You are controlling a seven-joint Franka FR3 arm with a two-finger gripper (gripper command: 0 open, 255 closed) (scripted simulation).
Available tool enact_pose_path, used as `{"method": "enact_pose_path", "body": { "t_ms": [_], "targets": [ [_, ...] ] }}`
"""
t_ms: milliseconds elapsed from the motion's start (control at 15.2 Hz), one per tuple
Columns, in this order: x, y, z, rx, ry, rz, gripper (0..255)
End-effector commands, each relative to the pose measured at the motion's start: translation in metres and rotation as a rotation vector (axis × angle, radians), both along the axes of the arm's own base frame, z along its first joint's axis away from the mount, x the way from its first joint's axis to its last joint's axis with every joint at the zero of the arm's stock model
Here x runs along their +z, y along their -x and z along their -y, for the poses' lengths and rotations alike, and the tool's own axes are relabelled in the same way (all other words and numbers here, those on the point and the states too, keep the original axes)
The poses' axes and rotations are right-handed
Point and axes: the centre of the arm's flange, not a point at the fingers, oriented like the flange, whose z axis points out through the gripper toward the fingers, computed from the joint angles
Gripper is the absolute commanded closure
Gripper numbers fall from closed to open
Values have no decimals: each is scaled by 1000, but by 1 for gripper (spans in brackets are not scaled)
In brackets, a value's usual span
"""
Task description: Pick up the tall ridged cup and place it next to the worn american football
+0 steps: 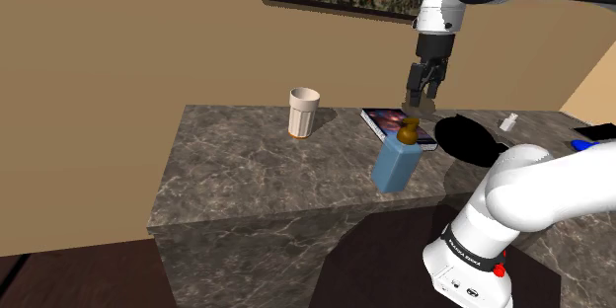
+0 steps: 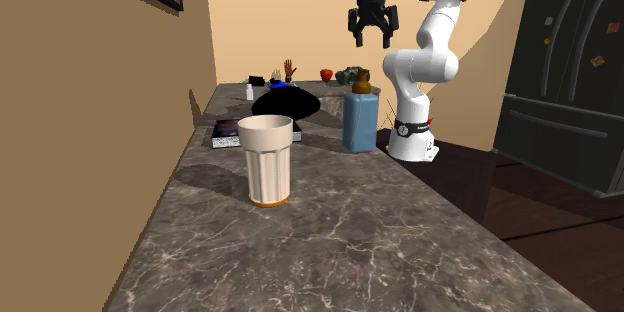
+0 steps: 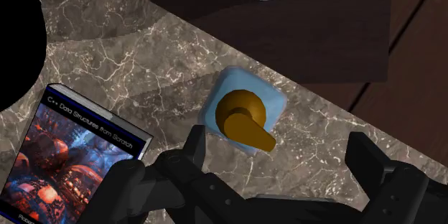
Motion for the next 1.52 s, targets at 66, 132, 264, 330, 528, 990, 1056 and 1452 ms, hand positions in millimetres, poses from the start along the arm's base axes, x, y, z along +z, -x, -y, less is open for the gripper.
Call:
{"method": "enact_pose_path", "body": {
  "t_ms": [66,132,264,330,528,990,1056,1452],
  "targets": [
    [-5,-11,-2,0,2,5,0],
    [-10,-22,-5,1,4,11,0],
    [-20,-45,-9,1,7,21,0],
    [-24,-56,-12,2,9,27,0],
    [-38,-90,-19,3,15,43,0],
    [-69,-170,-35,5,28,80,0],
    [-73,-182,-37,6,29,86,0],
    [-96,-251,-51,8,40,118,0]
  ]
}}
